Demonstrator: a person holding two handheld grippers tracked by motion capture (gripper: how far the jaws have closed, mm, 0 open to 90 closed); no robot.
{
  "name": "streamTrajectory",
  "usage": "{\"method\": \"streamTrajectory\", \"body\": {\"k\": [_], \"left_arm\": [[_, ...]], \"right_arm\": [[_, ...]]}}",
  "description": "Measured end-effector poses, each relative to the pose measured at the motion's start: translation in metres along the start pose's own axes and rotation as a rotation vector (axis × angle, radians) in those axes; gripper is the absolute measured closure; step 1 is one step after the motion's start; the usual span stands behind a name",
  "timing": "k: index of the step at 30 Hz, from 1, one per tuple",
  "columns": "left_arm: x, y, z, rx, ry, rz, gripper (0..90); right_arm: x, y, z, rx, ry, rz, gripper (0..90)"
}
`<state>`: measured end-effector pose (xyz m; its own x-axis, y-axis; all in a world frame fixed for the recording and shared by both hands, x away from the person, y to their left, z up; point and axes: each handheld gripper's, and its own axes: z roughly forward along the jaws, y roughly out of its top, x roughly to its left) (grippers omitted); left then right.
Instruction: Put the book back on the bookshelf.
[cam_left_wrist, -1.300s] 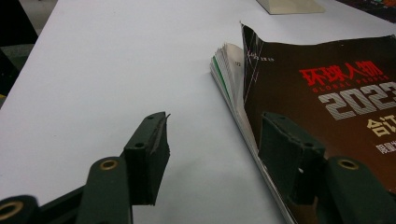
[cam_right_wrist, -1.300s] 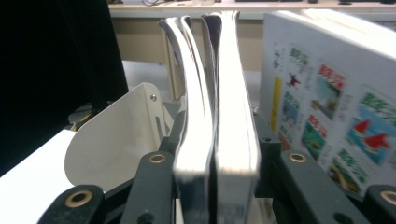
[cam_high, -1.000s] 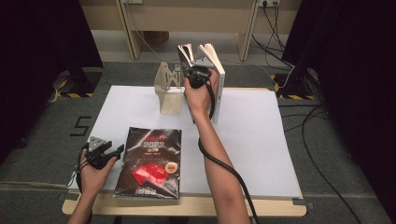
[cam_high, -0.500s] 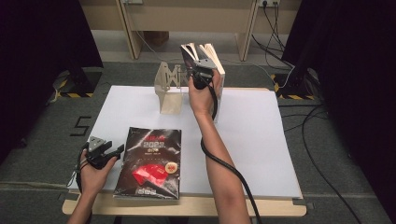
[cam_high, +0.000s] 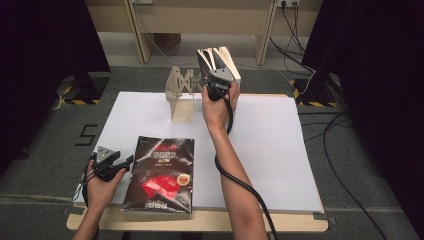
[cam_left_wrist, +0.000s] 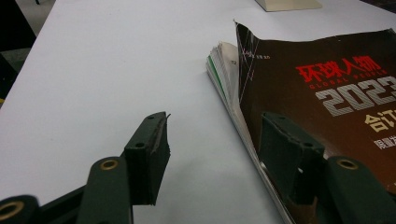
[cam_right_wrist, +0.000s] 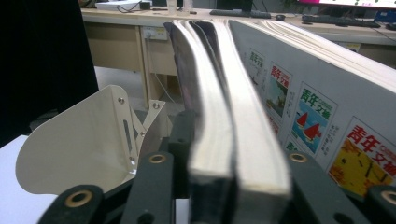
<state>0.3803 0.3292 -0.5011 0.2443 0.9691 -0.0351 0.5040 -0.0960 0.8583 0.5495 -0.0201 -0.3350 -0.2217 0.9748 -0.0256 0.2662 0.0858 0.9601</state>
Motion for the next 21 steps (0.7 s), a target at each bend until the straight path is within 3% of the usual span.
{"method": "streamTrajectory", "body": {"k": [9, 11, 17, 21], "left_arm": [[-0.001, 0.0, 0.0, 0.006, 0.001, 0.012, 41.6], [-0.001, 0.0, 0.0, 0.003, 0.001, 0.012, 41.6], [-0.001, 0.0, 0.001, 0.01, 0.003, 0.016, 41.8], [-0.001, 0.0, 0.0, 0.007, 0.0, 0.012, 41.8]], "right_arm": [[-0.004, -0.002, -0.009, -0.001, 0.017, 0.024, 65.0], [-0.007, -0.001, -0.01, 0.013, 0.042, 0.057, 74.9], [-0.01, 0.003, -0.01, 0.049, 0.034, 0.141, 75.7], [-0.01, 0.003, -0.008, 0.041, 0.029, 0.148, 75.8]]}}
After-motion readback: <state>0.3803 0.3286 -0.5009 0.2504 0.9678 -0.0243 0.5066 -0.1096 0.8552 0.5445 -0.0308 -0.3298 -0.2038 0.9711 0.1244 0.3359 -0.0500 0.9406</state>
